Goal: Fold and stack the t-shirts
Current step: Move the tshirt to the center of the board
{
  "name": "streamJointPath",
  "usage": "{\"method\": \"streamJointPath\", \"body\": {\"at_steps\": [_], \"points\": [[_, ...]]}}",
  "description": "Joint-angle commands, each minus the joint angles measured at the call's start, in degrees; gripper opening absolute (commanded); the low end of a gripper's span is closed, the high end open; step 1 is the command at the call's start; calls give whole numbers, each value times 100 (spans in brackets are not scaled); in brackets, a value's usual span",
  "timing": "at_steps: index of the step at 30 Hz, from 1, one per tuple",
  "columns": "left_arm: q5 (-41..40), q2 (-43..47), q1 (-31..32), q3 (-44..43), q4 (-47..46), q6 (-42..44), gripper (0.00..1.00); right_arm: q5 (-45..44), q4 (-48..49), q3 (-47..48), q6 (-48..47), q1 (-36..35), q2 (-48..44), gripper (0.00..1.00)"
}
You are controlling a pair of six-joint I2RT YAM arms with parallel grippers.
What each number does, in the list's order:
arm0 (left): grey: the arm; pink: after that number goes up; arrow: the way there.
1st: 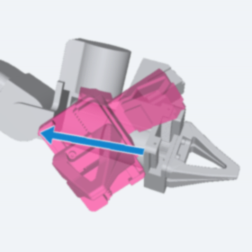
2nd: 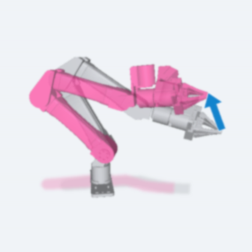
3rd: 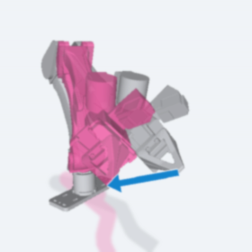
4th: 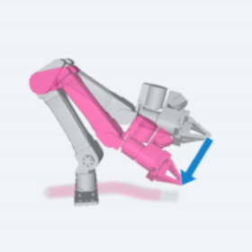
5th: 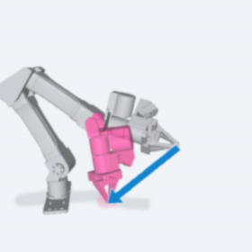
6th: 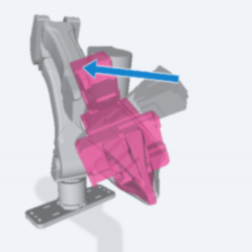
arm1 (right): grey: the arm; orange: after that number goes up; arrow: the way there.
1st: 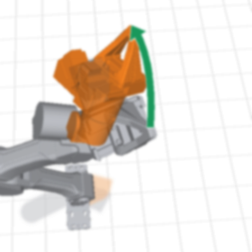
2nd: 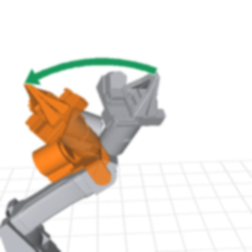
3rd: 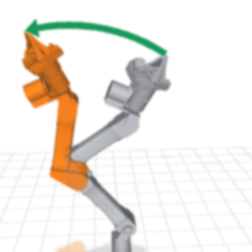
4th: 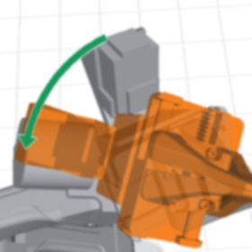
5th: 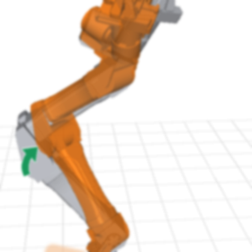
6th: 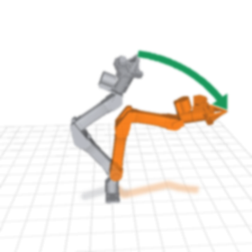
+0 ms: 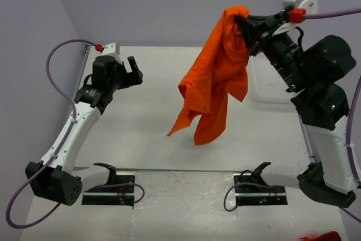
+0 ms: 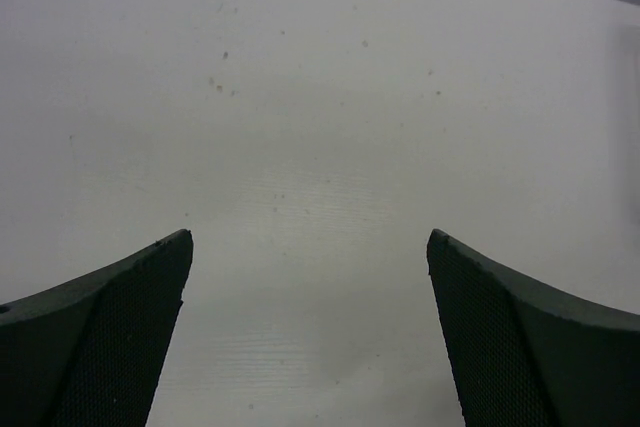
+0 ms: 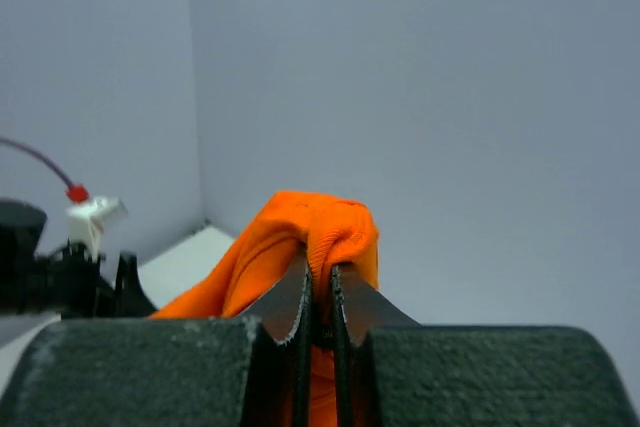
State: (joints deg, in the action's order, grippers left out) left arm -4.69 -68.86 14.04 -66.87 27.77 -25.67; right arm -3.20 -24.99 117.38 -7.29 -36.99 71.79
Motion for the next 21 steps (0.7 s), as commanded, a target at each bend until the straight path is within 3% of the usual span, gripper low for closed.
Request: {"method": "streamJointPath", "body": {"at_steps": [1, 5, 8, 15, 21], "points": [[599, 311, 19, -54, -228, 203, 98, 48, -6, -1039, 386, -71, -77, 0], [1320, 356, 63, -19, -254, 290, 94, -155, 318, -2444, 474, -1, 168, 0], [1637, 216, 168, 130, -342, 343, 88, -567, 765, -2964, 518, 86, 730, 0], [2200, 22, 502, 990, -966, 142, 88, -673, 750, -2554, 685, 561, 2330, 0], [1825, -434, 1758, 1246, -1177, -43, 85, -665, 452, -2009, 1001, 807, 3050, 0]]}}
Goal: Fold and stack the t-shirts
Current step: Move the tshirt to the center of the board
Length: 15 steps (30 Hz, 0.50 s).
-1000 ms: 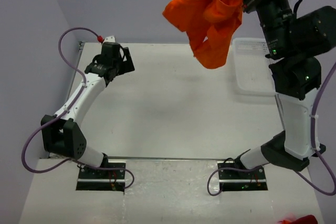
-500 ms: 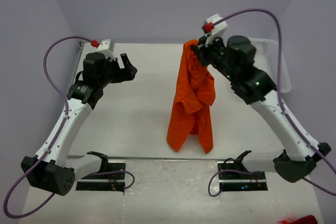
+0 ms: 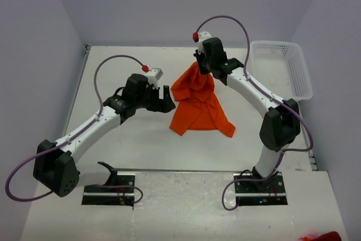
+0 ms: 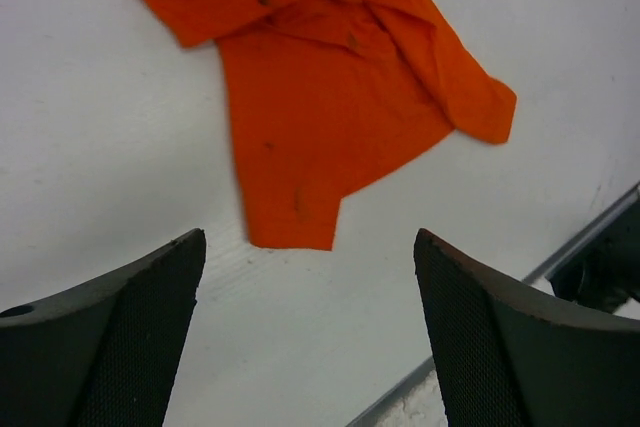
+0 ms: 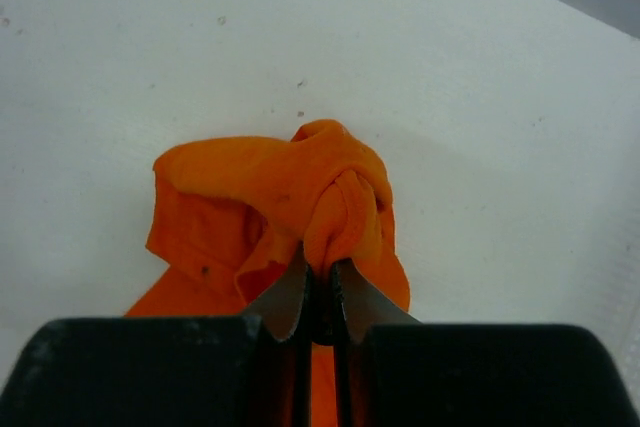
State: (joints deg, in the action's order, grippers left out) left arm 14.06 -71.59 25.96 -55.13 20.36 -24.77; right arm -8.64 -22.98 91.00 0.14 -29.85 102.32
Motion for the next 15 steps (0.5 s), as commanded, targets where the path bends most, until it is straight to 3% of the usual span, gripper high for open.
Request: {"method": "streamJointPath", "body": {"at_steps": [1, 7, 11, 13, 15], "points": [[-210, -258, 969, 82, -436, -168, 85, -94, 242, 647, 267, 110, 24, 0], [-1597, -1005, 1895, 108, -428, -554, 81, 205, 250, 603, 407, 233, -28, 0], [-2539, -1601, 2387, -40, -96, -844, 63, 381, 250, 445, 557, 339, -177, 0], [-3048, -1787, 2536, -94, 64, -906, 62, 468, 303, 357, 583, 383, -309, 0], [-3592, -2033, 2634, -190, 275, -976, 54, 486, 364, 199, 601, 383, -397, 0]]}}
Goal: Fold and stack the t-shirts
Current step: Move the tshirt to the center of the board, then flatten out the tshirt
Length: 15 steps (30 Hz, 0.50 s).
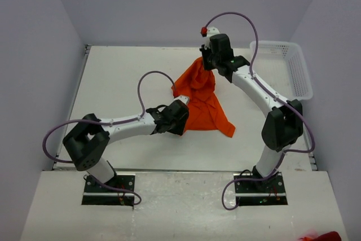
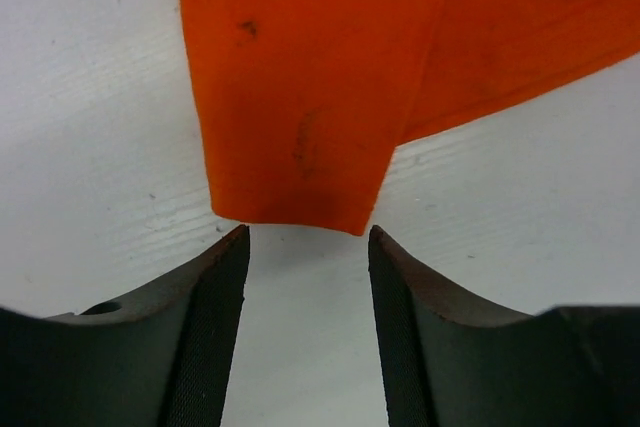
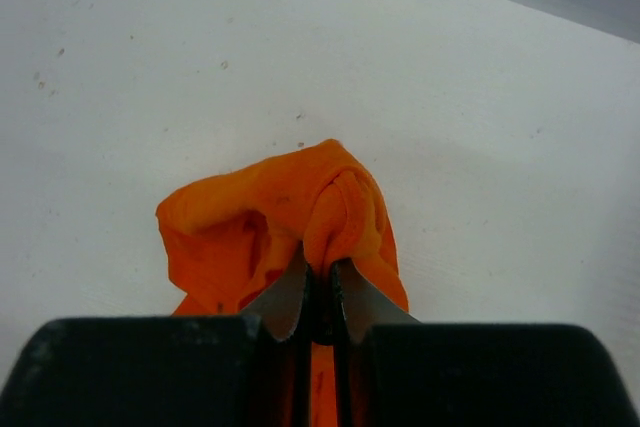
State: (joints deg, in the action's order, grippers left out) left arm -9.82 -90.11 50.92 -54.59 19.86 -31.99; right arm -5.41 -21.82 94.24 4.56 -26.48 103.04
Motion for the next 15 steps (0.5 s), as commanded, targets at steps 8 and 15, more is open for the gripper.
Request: {"method": "streamJointPath", "body": {"at_steps": [8, 15], "points": [[-1593, -613, 252, -351, 247, -387, 57, 242, 284, -292, 177, 55, -619, 0], [-1619, -543, 489, -421, 185, -466, 57, 242, 266, -318, 195, 73, -636, 0]]}}
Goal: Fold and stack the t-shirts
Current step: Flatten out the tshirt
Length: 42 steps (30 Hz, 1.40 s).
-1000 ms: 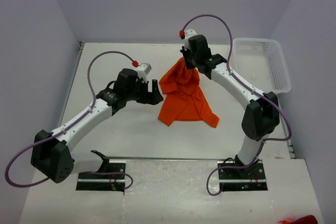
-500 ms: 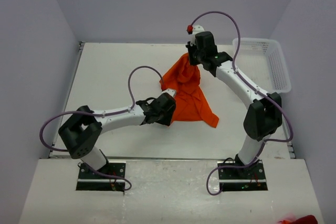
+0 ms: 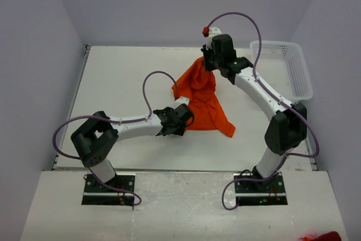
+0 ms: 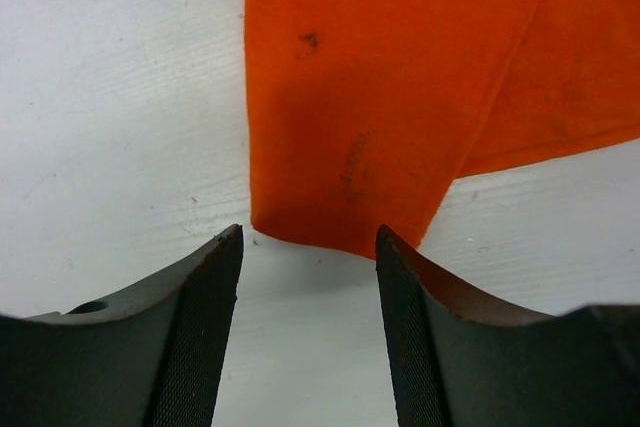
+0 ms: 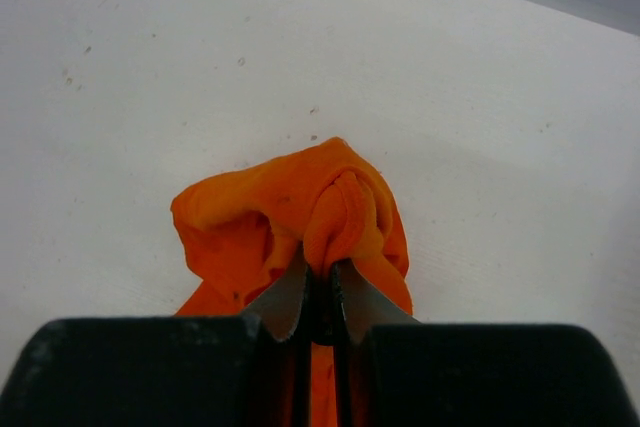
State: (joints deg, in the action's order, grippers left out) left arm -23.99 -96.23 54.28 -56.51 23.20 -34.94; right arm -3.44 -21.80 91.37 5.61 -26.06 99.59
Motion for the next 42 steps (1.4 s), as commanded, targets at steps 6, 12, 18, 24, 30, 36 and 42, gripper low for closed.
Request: {"method": "streamJointPath", "body": {"at_steps": [6, 12, 18, 24, 30, 36, 42], "points": [[-220, -186, 539, -466, -9, -312, 58, 107, 247, -14, 142, 40, -265, 0], [-176, -502, 601, -519, 9, -400, 58, 125, 299, -216, 169, 58, -405, 0], [-413, -836, 584, -650, 114, -470, 58, 151, 335, -401, 134, 66, -598, 0], [-335, -1003, 443, -607, 88, -479, 49, 98, 378, -533, 116, 101, -713, 0], [-229, -898, 417, -493, 114, -567, 21, 63, 370, -533, 134, 198, -757, 0], [-247, -504, 417, -300, 290, -751, 0, -165, 256, -515, 213, 269, -626, 0], [-536, 978, 417, 131, 764, -1242, 0, -1157, -121, -305, 230, 339, -265, 0]]}}
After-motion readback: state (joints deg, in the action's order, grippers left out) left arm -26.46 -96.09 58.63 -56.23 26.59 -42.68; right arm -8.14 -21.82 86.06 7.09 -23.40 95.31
